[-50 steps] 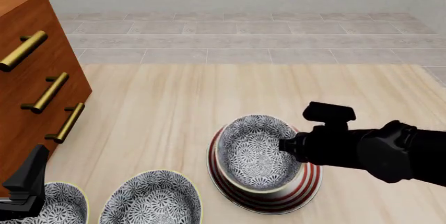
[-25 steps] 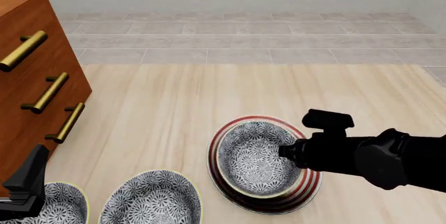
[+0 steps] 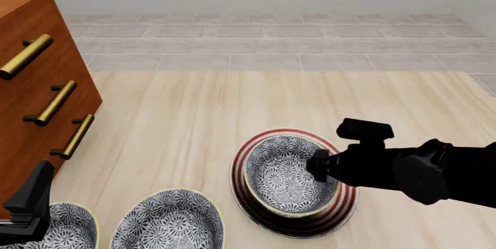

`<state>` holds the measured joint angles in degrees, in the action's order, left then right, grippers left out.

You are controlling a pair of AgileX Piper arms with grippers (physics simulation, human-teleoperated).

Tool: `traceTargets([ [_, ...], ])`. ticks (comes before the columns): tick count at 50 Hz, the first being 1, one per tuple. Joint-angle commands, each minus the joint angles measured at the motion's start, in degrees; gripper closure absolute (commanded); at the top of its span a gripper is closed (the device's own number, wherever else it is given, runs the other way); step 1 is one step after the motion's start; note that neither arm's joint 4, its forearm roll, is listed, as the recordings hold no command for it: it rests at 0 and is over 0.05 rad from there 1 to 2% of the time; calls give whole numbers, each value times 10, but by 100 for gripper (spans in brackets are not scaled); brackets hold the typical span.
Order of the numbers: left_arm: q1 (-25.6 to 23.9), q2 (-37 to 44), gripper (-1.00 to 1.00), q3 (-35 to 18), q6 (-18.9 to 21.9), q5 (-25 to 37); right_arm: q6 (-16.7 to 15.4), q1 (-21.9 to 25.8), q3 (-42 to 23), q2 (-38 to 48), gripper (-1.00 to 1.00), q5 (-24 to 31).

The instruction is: Pick up the bowl and put it in the front on the plate.

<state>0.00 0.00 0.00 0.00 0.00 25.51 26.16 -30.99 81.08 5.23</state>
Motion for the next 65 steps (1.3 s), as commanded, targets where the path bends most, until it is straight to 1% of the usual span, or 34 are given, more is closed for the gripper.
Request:
traceTargets([
  [1,0,0,-100,0,0,0,-8,-6,-13,-7,-100,15],
  [8,0,0,-100,0,0,0,-22,-14,-35,-14,-100,41],
  [11,0,0,-100,0,0,0,-35,-24,-53,-22,-100,62],
  [14,0,0,-100,0,0,0,-40,-26,-61,-31,-100,76],
  [20,0,0,-100,0,0,0,-50,-31,-79,-39,-100,96],
  [24,0,0,-100,0,0,0,-51,-27,-82,-47,-100,105],
  [25,0,0,-100,0,0,0,-59,-33,-87,-48,-100,111],
  [27,0,0,-100,0,0,0,-63,-36,-94,-53,-100,119],
  [42,0,0,-100,0,0,0,-83,-47,-120,-90,-100,160],
  [57,0,0,-100,0,0,0,-96,-56,-123,-127,-100,172],
  [65,0,0,-100,0,0,0,-96,-62,-114,-146,-100,156],
])
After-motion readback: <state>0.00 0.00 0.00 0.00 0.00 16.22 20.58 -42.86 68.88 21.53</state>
